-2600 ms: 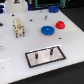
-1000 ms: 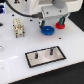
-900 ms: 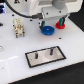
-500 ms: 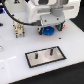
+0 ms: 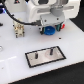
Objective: Insert the blue gear onto the right peg, followed by the red gear
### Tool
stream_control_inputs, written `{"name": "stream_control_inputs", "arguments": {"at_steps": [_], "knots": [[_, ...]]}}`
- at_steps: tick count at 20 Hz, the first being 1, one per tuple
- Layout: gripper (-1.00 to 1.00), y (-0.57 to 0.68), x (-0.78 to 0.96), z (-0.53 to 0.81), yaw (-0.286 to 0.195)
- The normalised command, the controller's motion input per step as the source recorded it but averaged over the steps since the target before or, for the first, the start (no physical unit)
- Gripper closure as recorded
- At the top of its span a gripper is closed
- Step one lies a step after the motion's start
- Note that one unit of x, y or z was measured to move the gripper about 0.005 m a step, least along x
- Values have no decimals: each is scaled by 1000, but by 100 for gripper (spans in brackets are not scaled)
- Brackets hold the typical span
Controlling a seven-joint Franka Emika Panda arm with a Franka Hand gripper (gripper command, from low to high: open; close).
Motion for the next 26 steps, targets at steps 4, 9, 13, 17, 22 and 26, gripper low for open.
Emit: {"name": "stream_control_inputs", "arguments": {"at_steps": [4,9,13,17,22,26], "knots": [[100,2,-10,210,0],[100,4,309,563,0],[100,-4,523,540,0],[100,-55,726,478,0],[100,-175,782,478,0],[100,-266,770,371,0]]}}
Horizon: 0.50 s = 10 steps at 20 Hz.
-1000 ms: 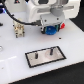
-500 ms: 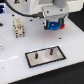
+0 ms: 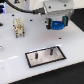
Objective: Insert the blue gear onto the right peg, followed by the red gear
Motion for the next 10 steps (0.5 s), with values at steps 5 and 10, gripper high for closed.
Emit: {"name": "stream_control_inputs", "arguments": {"at_steps": [5,10], "knots": [[100,-233,750,286,0],[100,-214,773,219,0]]}}
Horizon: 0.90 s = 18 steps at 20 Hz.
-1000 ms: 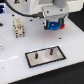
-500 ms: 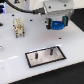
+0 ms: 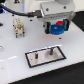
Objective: Insert the blue gear onto the right peg, followed by the red gear
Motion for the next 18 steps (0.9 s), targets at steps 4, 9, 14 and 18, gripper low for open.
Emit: {"name": "stream_control_inputs", "arguments": {"at_steps": [4,9,14,18], "knots": [[100,-256,759,191,0],[100,-186,692,137,0],[100,-109,556,6,0],[100,-113,411,-5,0]]}}
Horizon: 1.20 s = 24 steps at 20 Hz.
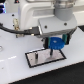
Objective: Insert the blue gear onto the right peg, followed by the red gear
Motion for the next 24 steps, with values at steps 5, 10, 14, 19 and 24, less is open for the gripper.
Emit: {"name": "stream_control_inputs", "arguments": {"at_steps": [5,10,14,19,24], "knots": [[100,-85,207,-117,0],[100,-67,146,-31,0],[100,-81,9,202,0],[100,-143,43,293,0],[100,-118,180,107,0]]}}
